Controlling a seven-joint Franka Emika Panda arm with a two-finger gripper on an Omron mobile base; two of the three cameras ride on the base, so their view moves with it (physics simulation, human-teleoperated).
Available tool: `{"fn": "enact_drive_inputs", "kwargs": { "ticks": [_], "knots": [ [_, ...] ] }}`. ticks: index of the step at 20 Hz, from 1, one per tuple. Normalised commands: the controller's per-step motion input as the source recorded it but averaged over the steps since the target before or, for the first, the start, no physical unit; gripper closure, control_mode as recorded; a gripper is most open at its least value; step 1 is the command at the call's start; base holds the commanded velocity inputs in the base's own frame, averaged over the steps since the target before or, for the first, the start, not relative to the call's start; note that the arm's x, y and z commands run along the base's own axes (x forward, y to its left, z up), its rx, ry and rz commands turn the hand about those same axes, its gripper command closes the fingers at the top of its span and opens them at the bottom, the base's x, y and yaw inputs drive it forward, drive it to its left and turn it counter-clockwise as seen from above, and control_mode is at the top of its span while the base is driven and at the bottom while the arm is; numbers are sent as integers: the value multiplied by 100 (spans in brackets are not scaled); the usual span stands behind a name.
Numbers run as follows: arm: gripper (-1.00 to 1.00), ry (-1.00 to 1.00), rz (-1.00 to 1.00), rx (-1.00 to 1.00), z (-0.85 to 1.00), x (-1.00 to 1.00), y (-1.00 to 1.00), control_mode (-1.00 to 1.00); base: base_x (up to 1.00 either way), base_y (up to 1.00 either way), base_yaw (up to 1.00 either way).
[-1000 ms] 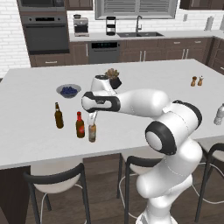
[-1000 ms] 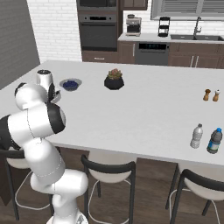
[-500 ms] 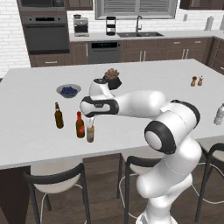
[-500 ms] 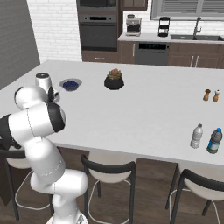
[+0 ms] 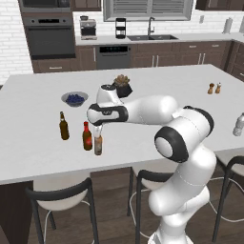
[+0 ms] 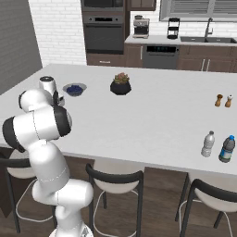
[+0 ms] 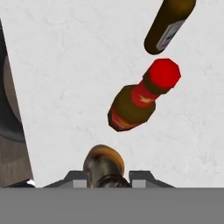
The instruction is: Move the plastic bottles in the middle to the plastics group, and the glass bottles in the middle to the glass group.
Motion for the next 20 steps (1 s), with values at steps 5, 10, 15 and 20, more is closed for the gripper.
{"fn": "enact_drive_inputs", "kwargs": {
  "ticks": [5,10,15,20],
  "knots": [
    [-100,2,0,0,-25,3,5,-100,0,0,0],
    [-100,4,0,0,-6,-2,0,-100,0,0,0],
    [-100,0,0,0,0,-8,0,-100,0,0,0],
    [-100,0,0,0,13,-16,0,-100,0,0,0]
  ]
}}
